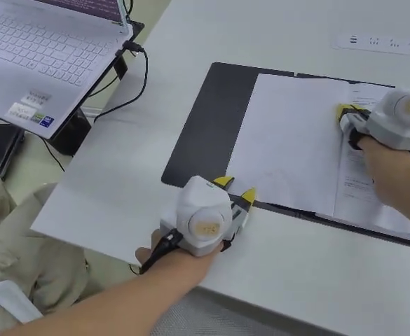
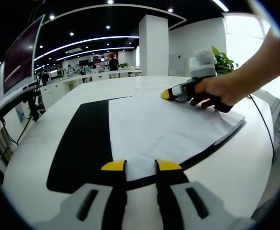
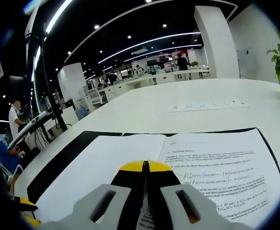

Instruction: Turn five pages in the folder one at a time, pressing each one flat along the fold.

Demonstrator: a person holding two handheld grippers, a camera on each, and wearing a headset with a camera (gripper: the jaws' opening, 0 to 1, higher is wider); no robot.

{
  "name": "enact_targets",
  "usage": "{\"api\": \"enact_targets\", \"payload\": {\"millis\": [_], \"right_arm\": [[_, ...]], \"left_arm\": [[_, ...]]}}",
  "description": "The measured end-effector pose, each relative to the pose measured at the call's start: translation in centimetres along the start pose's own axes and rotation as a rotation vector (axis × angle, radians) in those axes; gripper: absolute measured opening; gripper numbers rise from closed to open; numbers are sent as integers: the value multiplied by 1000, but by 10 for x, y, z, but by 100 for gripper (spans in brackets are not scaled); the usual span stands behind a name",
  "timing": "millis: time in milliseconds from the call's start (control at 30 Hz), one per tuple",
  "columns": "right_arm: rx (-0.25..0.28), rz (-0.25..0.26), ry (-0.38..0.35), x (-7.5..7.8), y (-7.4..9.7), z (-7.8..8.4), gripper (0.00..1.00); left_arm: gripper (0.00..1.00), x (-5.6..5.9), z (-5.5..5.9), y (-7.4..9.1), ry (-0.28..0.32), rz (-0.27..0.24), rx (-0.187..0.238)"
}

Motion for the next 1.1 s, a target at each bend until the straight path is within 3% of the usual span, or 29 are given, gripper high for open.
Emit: {"api": "enact_targets", "payload": {"millis": [433, 633, 867, 1100], "right_arm": [[-8, 17, 51, 22, -51, -6, 0], [2, 33, 66, 27, -60, -9, 0], [-1, 44, 26, 26, -54, -8, 0], [-1, 24, 21, 16, -29, -5, 0]], "left_arm": [[22, 0, 0, -1, 6, -6, 9], [22, 0, 0, -1, 10, -8, 9], [22, 0, 0, -1, 12, -10, 13], [22, 0, 2, -1, 7, -8, 18]]}}
Point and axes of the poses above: the centre of the closed fingertips' face, and the gripper's own axes: y roughly backward along the fingers, x roughly to its right, z roughly out of its underside, the point moved 2 cm from there along y, roughly backward along the fingers, and after that the axes turned 11 degrees about x, right-handed, at the moved point
